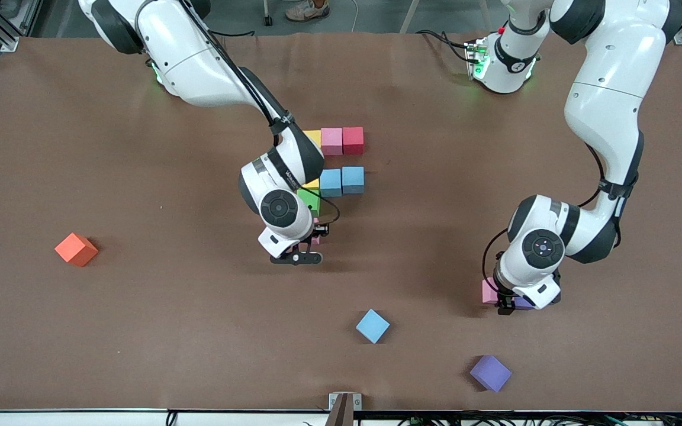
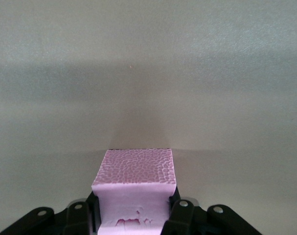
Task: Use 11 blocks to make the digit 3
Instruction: 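Grasp the second pink cube beside the purple cube with the left gripper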
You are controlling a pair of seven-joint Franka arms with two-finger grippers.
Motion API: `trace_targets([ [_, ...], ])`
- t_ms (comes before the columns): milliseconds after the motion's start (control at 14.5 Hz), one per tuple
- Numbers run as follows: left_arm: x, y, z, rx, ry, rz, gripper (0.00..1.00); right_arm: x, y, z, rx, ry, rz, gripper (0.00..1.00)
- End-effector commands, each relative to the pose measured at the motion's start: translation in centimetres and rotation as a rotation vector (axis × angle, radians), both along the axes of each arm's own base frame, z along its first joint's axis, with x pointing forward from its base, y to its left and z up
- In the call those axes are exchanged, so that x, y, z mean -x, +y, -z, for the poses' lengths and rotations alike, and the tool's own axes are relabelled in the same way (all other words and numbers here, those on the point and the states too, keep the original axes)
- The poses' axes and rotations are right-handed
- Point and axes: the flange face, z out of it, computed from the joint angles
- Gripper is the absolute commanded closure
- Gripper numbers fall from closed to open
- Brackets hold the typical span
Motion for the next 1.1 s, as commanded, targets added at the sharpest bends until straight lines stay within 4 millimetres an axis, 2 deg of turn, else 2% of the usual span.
trace_targets([
  [0,-0.5,0.1,-0.1,-0.014,-0.022,0.022,0.01,1.0,-0.2,0.4,0.000,0.022,-0.005,0.56],
  [69,-0.5,0.1,0.0,-0.014,-0.021,0.023,0.06,1.2,-0.2,0.5,0.002,0.025,-0.008,0.56],
  [138,-0.5,0.2,0.0,-0.016,-0.022,0.021,0.16,1.1,-0.3,0.6,0.003,0.028,-0.007,0.56],
  [275,-0.5,0.2,0.0,-0.015,-0.021,0.017,0.44,1.4,-0.5,0.8,0.008,0.033,-0.015,0.55],
  [344,-0.5,0.2,0.0,-0.015,-0.021,0.017,0.53,1.5,-0.6,0.8,0.006,0.035,-0.034,0.55],
  [551,-0.6,0.2,-0.4,-0.012,-0.027,0.015,0.72,1.9,-0.7,0.8,0.010,0.043,-0.030,0.55],
  [688,-1.5,0.0,-2.2,-0.004,-0.058,0.004,0.73,2.1,-0.9,1.3,0.012,0.047,-0.026,0.55],
  [895,-2.1,-1.5,-4.9,0.014,-0.086,-0.011,0.73,2.5,-0.4,1.2,0.005,0.053,-0.017,0.55],
  [1033,-1.7,-3.6,-6.3,0.035,-0.087,-0.014,0.73,2.9,-0.1,1.4,0.003,0.062,-0.007,0.55],
])
